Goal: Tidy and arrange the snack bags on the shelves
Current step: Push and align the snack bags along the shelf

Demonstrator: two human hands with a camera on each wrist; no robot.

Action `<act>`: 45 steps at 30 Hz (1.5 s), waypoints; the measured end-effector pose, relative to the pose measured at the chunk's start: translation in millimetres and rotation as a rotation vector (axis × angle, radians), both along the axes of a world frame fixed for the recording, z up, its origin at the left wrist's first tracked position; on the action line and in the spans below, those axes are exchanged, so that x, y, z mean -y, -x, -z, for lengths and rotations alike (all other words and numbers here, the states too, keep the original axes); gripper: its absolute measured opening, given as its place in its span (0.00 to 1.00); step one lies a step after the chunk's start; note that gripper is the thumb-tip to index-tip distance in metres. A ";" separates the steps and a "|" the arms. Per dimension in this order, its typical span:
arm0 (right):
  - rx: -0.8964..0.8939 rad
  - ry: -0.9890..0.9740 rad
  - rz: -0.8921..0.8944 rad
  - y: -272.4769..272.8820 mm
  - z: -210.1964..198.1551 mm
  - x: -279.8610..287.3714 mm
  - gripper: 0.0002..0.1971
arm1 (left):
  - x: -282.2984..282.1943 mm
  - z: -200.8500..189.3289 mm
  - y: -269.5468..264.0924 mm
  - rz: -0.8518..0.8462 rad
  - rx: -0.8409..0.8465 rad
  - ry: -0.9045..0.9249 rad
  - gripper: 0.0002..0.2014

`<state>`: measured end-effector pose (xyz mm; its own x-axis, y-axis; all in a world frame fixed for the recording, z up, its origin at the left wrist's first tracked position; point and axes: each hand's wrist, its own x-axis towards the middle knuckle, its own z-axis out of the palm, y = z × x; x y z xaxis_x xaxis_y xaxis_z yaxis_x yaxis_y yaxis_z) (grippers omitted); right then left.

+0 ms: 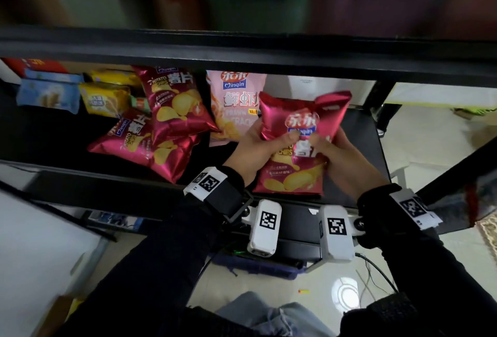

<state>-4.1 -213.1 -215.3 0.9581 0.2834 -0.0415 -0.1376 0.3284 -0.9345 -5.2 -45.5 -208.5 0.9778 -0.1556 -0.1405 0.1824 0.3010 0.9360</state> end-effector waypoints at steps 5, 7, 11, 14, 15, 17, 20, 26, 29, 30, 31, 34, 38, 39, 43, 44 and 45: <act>0.073 0.012 0.084 -0.4 -9.2 -7.6 0.16 | 0.4 -12.2 -2.7 0.058 -0.004 -0.005 0.19; 0.072 0.042 0.072 -1.2 -9.7 -10.1 0.22 | -1.1 -15.9 -4.9 -0.040 -0.008 0.029 0.15; 0.053 0.014 0.032 -4.8 -18.8 -11.2 0.28 | -2.4 -17.4 -8.1 -0.124 -0.017 0.022 0.08; 0.036 -0.036 0.151 -6.7 -27.7 -9.3 0.20 | -0.2 -20.5 -7.3 -0.068 -0.042 0.007 0.11; 0.027 -0.031 0.186 -6.4 -29.5 -9.2 0.17 | 0.9 -22.3 -6.2 -0.054 -0.040 0.010 0.13; 0.010 -0.002 0.243 -4.4 -30.9 -10.4 0.14 | 2.3 -24.3 -5.7 -0.041 -0.029 0.031 0.16; -0.021 0.009 0.274 -3.4 -31.1 -14.0 0.15 | 4.4 -27.8 -5.3 -0.104 -0.050 0.064 0.15; -0.090 -0.100 0.330 -5.8 -37.9 -17.4 0.11 | 11.8 -33.6 -5.1 -0.171 -0.198 0.176 0.24; -0.024 -0.120 0.341 -4.7 -38.9 -17.9 0.16 | 14.2 -43.2 -7.6 -0.177 -0.186 0.203 0.24; 0.016 -0.091 0.297 -3.2 -38.4 -15.7 0.17 | 13.5 -47.0 -7.9 -0.186 -0.173 0.229 0.24; 0.051 -0.042 0.224 -1.6 -37.6 -12.3 0.19 | 12.8 -50.3 -8.2 -0.196 -0.158 0.261 0.23; 0.128 0.123 0.046 4.5 -32.7 2.0 0.26 | 10.6 -53.0 -9.6 -0.162 -0.133 0.336 0.22; 0.286 0.133 0.183 6.3 -34.6 20.3 0.24 | -1.3 -51.3 -10.1 0.066 -0.222 0.339 0.28; 0.325 0.118 0.180 6.1 -35.2 24.0 0.24 | -6.0 -50.8 -9.8 0.162 -0.263 0.266 0.30; 0.467 0.340 0.087 7.0 -35.8 34.2 0.27 | -14.7 -48.7 -5.6 0.365 -0.360 0.089 0.31; 0.501 0.392 0.065 6.3 -34.6 36.7 0.28 | -14.7 -46.3 -5.1 0.355 -0.345 0.065 0.30; 0.515 0.394 0.053 5.6 -31.6 38.5 0.30 | -14.7 -42.5 -5.9 0.345 -0.317 0.049 0.29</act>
<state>-9.7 -251.7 -183.8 0.8954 0.2927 0.3356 0.3671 -0.0588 -0.9283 0.7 -30.9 -166.1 0.7776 -0.4779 -0.4085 0.5543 0.2146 0.8042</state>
